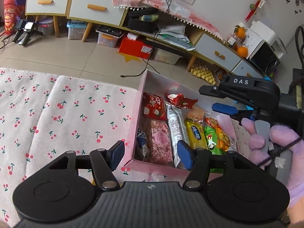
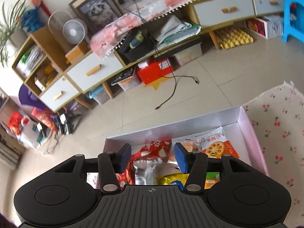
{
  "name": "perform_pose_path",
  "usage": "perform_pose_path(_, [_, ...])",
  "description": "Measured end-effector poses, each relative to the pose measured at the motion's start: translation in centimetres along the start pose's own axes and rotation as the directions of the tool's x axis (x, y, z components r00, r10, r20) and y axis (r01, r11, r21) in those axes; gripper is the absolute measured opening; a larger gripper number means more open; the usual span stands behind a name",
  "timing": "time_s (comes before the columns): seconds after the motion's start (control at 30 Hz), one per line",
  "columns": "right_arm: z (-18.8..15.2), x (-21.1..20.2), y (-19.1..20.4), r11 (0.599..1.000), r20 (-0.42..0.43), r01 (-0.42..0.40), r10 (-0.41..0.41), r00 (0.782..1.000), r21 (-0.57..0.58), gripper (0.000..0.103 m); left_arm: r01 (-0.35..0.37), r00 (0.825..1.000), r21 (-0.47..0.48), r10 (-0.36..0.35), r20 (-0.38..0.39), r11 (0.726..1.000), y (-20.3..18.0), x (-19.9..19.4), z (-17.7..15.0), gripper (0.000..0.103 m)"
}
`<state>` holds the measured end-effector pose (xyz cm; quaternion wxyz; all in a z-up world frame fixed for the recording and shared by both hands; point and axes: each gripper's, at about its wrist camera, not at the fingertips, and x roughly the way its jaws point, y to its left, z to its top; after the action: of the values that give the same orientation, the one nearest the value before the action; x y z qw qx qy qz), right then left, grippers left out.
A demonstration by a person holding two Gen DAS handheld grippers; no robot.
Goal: Organize snacks
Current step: 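Carry both packets into the pink box and open both tools, then withdraw both tools from the box toward the gold bar and bread bag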
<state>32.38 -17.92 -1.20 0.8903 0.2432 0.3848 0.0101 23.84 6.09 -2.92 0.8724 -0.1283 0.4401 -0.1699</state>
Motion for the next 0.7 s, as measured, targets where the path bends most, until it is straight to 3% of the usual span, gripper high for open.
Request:
perform_pose_path(0.27, [-0.2, -2.9, 0.0, 0.999, -0.011, -0.002, 0.002, 1.000, -0.033, 0.053, -0.023, 1.000, -0.001, 0.023, 0.001, 1.000, -1.2, -1.0, -0.5, 0.065])
perform_pose_path(0.5, [-0.6, -7.1, -0.4, 0.998, 0.002, -0.024, 0.024, 1.000, -0.066, 0.070, -0.059, 0.998, 0.041, 0.059, 0.002, 0.997, -3.2, -2.7, -1.3, 0.071])
perform_pose_path(0.7, [-1.8, -10.3, -1.4, 0.996, -0.009, -0.040, 0.039, 0.999, -0.081, 0.077, -0.091, 0.996, 0.079, 0.090, 0.014, 0.993, -4.8, -4.8, -2.7, 0.081])
